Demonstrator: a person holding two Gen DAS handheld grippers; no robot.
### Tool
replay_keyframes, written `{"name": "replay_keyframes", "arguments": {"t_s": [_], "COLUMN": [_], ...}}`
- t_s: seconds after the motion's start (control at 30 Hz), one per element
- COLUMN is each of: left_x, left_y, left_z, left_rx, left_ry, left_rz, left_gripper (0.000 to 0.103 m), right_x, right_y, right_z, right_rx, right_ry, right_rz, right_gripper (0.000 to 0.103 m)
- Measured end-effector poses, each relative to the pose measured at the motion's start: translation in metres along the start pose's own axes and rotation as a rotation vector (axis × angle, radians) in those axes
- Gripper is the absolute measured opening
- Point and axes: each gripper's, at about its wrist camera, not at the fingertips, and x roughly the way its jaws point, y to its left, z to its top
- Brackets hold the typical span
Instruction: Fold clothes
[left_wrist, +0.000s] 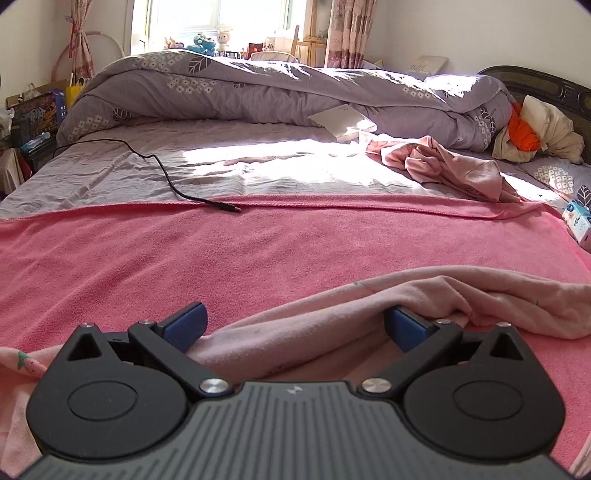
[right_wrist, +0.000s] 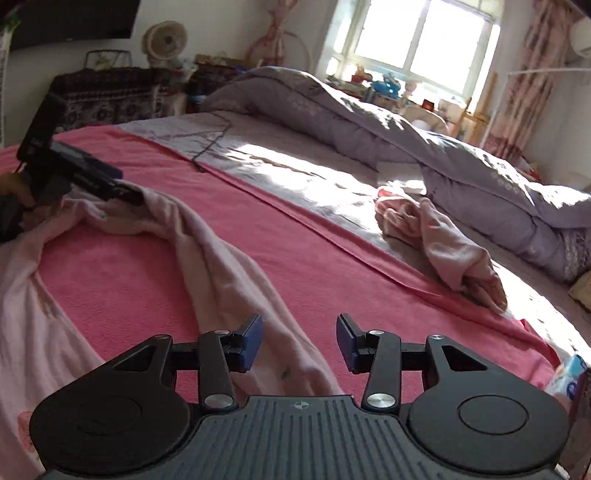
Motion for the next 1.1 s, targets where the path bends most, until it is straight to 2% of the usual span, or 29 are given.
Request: {"name": "replay_keyframes", "arguments": {"t_s": [0.07, 0.13, 0.17, 0.2, 0.23, 0.27, 0.4, 0.43, 0.5, 0.57, 0.63, 0.7, 0.77, 0.83, 0.9, 1.1], "left_x": [-0.002, -0.004, -0.005, -0.006, -0.007, -0.008, -0.013, -0.014, -0.016, -0.018, -0.015, -0.011, -0.007, -0.004, 0.000, 0.006], "left_y": [0.001, 0.002, 0.003, 0.003, 0.004, 0.004, 0.006, 0.007, 0.008, 0.009, 0.010, 0.012, 0.013, 0.015, 0.018, 0.025], "left_z": [0.000, 0.000, 0.000, 0.000, 0.000, 0.000, 0.001, 0.001, 0.001, 0.001, 0.000, 0.000, -0.001, -0.001, -0.002, -0.002], "left_rx": [-0.005, -0.009, -0.012, -0.014, -0.016, -0.019, -0.028, -0.030, -0.035, -0.039, -0.047, -0.054, -0.062, -0.069, -0.084, -0.115], "left_ry": [-0.010, -0.020, -0.026, -0.031, -0.036, -0.041, -0.061, -0.066, -0.077, -0.087, -0.068, -0.048, -0.028, -0.008, 0.014, 0.040], "left_rz": [-0.006, -0.012, -0.016, -0.019, -0.022, -0.025, -0.037, -0.040, -0.047, -0.053, -0.047, -0.041, -0.035, -0.029, -0.021, -0.013], "left_gripper": [0.103, 0.103, 0.103, 0.103, 0.103, 0.103, 0.103, 0.103, 0.103, 0.103, 0.103, 0.103, 0.103, 0.103, 0.103, 0.103], "right_x": [0.016, 0.039, 0.050, 0.055, 0.060, 0.065, 0.071, 0.077, 0.090, 0.114, 0.138, 0.155, 0.161, 0.154, 0.138, 0.055], "right_y": [0.033, 0.049, 0.057, 0.052, 0.047, 0.041, 0.001, -0.008, -0.025, -0.037, -0.049, -0.051, -0.059, -0.070, -0.081, -0.089], "right_z": [0.008, 0.009, 0.010, 0.012, 0.013, 0.015, 0.034, 0.038, 0.048, 0.054, 0.060, 0.063, 0.065, 0.062, 0.053, -0.008], "right_rx": [-0.097, -0.160, -0.190, -0.174, -0.156, -0.138, 0.019, 0.052, 0.120, 0.155, 0.190, 0.192, 0.252, 0.320, 0.351, 0.278], "right_ry": [0.016, 0.066, 0.092, 0.093, 0.093, 0.094, 0.051, 0.052, 0.055, 0.052, 0.050, 0.040, 0.023, -0.002, -0.024, -0.051], "right_rz": [0.030, -0.004, -0.022, -0.048, -0.074, -0.099, -0.156, -0.160, -0.168, -0.170, -0.172, -0.205, -0.214, -0.206, -0.221, -0.218], "right_gripper": [0.060, 0.059, 0.053, 0.037, 0.029, 0.025, 0.025, 0.026, 0.037, 0.038, 0.042, 0.055, 0.059, 0.063, 0.073, 0.074]}}
